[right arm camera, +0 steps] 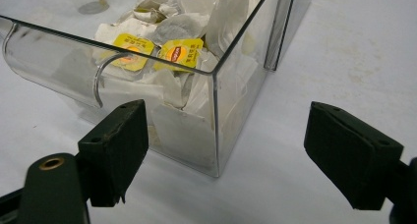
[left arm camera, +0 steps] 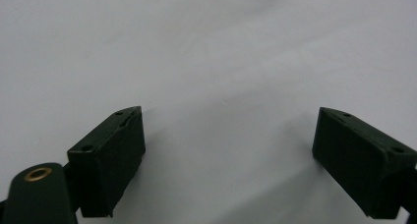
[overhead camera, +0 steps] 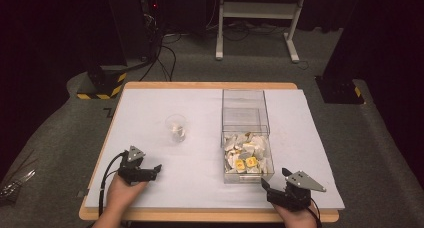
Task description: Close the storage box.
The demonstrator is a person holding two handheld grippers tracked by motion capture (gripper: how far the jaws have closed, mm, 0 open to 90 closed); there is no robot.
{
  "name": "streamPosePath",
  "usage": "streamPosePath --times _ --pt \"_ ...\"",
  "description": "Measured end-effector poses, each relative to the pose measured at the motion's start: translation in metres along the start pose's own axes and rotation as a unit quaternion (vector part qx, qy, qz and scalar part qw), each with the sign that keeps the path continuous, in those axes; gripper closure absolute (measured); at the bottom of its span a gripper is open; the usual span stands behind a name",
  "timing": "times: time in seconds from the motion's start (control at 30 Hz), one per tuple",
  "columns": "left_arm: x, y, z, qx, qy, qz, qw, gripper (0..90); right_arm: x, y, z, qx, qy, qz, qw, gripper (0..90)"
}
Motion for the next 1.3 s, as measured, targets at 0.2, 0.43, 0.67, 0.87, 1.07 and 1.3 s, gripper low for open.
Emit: streamPosePath --times 0.2,0.43,0.67,0.87,1.07,1.3 --pt "0.001 0.000 0.000 -0.002 0.001 -0.003 1.0000 13.2 -0.003 0.002 0.002 0.004 0.003 -0.001 1.0000 15.3" --pt "0.001 -0.001 0.000 -0.002 0.001 -0.005 1.0000 13.5 -0.006 0.005 0.004 0.009 -0.002 -0.008 0.9999 13.4" --pt "0.001 -0.001 0.000 -0.002 0.002 -0.005 1.0000 13.7 -0.007 0.005 0.002 0.009 -0.006 -0.010 0.9999 11.4" --pt "0.001 -0.001 -0.001 -0.003 0.003 -0.006 1.0000 13.9 -0.010 0.007 0.001 0.006 -0.012 -0.012 0.9998 11.2" --pt "0.002 -0.002 -0.001 -0.004 0.003 -0.007 1.0000 14.2 -0.011 0.009 0.001 0.006 -0.017 -0.015 0.9997 11.3" --pt "0.003 -0.002 -0.001 -0.005 0.005 -0.011 0.9999 15.3 -0.014 0.013 0.000 0.004 -0.021 -0.022 0.9995 11.4"
Point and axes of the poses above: each handheld gripper's, and its own axes: x roughly backward along the jaws, y roughly out of its top, z roughly to its left, the point moved 8 cm from there along -x, roughly forward along the jaws, and after that the axes turned 2 degrees about -z, right-handed, at the moved point
